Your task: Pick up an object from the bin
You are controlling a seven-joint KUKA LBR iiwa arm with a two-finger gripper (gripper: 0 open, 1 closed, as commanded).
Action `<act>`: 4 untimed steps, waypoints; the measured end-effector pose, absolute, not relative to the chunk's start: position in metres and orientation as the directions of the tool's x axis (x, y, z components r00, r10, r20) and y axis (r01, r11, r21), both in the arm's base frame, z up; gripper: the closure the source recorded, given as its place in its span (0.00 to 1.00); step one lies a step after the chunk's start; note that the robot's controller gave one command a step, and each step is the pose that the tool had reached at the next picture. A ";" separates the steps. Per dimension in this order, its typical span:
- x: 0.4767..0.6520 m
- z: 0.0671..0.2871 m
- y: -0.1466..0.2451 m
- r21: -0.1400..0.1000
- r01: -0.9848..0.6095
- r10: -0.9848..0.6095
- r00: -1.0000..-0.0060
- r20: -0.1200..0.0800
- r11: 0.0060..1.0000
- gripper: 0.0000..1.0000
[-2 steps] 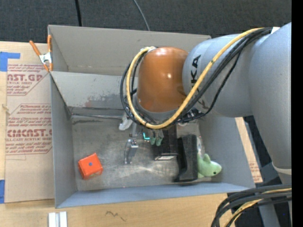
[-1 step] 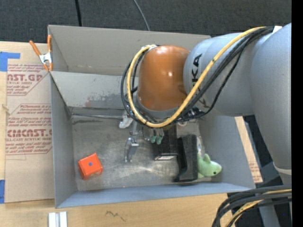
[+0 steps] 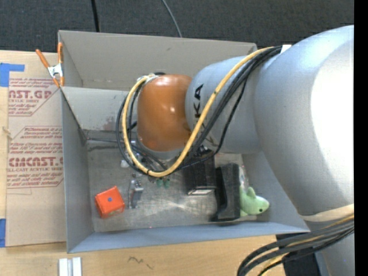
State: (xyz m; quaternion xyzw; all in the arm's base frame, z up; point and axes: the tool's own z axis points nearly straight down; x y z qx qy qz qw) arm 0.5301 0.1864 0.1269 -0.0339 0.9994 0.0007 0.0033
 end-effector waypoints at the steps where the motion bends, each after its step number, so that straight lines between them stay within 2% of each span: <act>1: 0.522 0.075 0.247 0.003 -0.151 -0.151 -0.988 -0.013 0.988 0.00; 2: 0.507 0.134 0.244 0.003 -0.156 -0.156 -0.988 -0.006 0.988 0.00; 3: 0.499 0.082 0.245 0.002 -0.073 -0.073 -0.997 -0.002 0.997 0.00; 4: 0.498 0.081 0.244 0.001 -0.058 -0.058 -0.998 0.000 0.998 1.00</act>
Offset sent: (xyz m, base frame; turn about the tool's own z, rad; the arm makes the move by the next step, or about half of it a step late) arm -0.0237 0.0555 0.0034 -0.0875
